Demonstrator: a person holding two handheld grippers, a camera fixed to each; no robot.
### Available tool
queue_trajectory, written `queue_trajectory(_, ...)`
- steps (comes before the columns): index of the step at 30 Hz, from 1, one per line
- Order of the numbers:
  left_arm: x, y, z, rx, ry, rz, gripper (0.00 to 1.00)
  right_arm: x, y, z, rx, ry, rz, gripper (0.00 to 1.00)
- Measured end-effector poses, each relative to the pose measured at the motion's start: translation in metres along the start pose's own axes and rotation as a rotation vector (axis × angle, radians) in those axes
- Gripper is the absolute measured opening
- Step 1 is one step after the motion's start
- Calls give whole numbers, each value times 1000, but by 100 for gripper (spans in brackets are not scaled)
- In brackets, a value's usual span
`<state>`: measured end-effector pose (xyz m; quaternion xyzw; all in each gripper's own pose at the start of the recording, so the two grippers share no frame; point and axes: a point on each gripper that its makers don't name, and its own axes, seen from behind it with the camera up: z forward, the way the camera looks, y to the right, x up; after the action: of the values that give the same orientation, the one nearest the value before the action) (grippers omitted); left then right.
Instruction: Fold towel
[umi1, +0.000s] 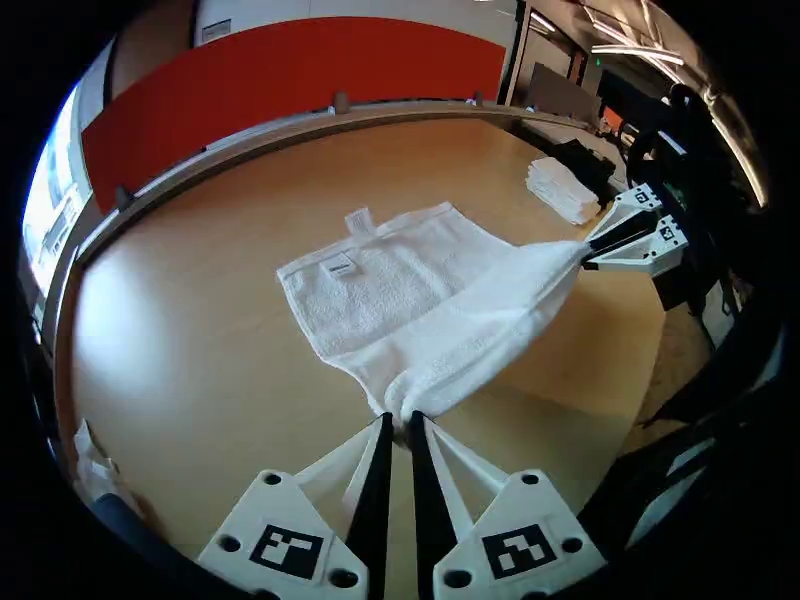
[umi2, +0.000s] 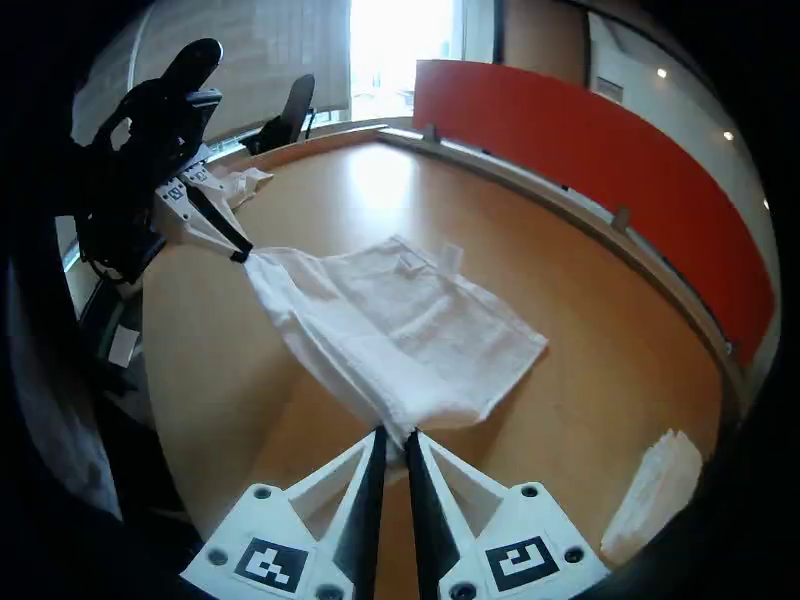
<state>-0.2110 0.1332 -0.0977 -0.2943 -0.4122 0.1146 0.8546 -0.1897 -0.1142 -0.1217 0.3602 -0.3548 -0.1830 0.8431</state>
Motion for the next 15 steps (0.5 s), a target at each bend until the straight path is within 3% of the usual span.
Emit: queue_trajectory(15, 15, 18, -38, -17, 33, -47, 13, 13, -5, -36, -2, 11, -8, 15)
